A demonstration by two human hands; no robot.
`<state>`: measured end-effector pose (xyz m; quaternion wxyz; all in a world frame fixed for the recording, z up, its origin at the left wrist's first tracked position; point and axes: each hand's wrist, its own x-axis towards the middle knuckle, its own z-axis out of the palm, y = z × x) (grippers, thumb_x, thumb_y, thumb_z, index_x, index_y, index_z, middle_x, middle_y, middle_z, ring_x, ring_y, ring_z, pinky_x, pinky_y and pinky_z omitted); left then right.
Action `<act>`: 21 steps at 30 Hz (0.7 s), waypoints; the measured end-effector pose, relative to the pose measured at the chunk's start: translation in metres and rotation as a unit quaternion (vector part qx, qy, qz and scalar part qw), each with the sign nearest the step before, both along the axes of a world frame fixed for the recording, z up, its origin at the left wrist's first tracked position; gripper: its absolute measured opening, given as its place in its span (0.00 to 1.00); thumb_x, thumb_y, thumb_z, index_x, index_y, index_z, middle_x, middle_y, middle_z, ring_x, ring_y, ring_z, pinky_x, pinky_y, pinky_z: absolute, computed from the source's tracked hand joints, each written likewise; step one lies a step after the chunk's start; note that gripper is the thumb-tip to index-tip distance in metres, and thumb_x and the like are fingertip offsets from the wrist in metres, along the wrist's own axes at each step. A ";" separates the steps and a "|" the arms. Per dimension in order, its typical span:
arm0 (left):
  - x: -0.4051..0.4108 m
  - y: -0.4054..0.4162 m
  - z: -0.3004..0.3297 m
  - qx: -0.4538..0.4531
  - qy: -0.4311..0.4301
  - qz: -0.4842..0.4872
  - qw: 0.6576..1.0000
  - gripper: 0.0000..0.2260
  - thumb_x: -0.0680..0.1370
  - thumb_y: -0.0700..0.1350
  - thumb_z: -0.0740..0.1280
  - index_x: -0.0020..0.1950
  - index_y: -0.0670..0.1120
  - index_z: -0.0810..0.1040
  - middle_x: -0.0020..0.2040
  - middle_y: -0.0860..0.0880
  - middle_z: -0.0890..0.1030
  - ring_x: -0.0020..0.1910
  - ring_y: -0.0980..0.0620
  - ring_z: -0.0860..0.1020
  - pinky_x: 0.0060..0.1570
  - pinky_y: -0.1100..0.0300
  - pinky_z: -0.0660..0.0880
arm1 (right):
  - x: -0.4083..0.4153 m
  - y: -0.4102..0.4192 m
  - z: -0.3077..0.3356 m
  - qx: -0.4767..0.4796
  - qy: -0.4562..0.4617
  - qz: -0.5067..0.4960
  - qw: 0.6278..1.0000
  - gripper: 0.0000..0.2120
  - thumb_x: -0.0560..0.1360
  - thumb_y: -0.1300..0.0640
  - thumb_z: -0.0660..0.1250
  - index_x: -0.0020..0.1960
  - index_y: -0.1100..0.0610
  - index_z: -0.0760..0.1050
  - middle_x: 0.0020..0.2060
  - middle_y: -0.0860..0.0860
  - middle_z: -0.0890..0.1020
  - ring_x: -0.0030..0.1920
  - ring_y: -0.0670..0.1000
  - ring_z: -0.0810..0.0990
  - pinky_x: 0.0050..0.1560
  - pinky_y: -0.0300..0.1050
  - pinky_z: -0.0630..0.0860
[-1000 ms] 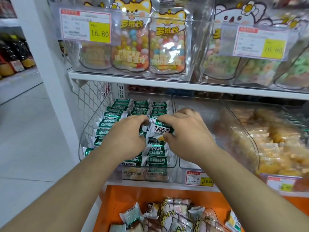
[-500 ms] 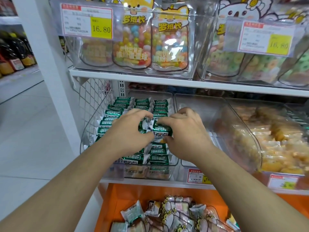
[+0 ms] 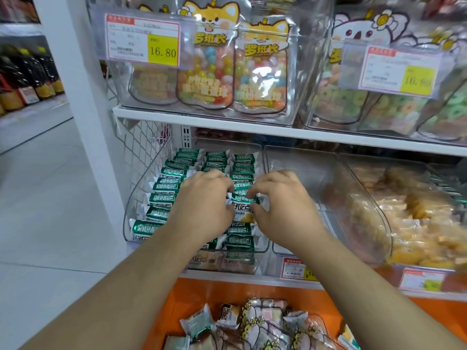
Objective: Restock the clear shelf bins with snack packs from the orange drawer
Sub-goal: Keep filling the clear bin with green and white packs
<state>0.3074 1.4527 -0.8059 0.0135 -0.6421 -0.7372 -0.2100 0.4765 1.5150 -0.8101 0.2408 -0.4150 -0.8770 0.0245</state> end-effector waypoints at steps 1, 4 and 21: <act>0.001 0.000 0.001 -0.005 -0.017 -0.005 1.000 0.18 0.77 0.54 0.74 0.66 0.56 0.79 0.65 0.58 0.77 0.64 0.51 0.73 0.71 0.49 0.68 | 0.000 0.000 -0.001 0.004 -0.002 0.001 1.000 0.09 0.75 0.55 0.76 0.55 0.47 0.86 0.57 0.43 0.83 0.65 0.51 0.70 0.63 0.46 0.72; 0.001 0.001 0.001 -0.008 -0.026 -0.021 0.999 0.21 0.77 0.57 0.74 0.69 0.58 0.78 0.66 0.60 0.78 0.66 0.52 0.72 0.71 0.48 0.68 | 0.000 0.002 -0.002 0.012 -0.019 0.006 1.000 0.09 0.76 0.55 0.74 0.55 0.48 0.87 0.59 0.43 0.84 0.65 0.52 0.69 0.64 0.44 0.68; 0.006 0.005 0.002 -0.065 0.023 -0.020 0.997 0.23 0.81 0.56 0.69 0.75 0.57 0.74 0.76 0.57 0.71 0.74 0.48 0.64 0.75 0.47 0.58 | 0.007 -0.001 0.010 -0.067 -0.049 0.042 0.996 0.19 0.80 0.49 0.70 0.70 0.49 0.78 0.67 0.42 0.80 0.77 0.51 0.60 0.78 0.51 0.60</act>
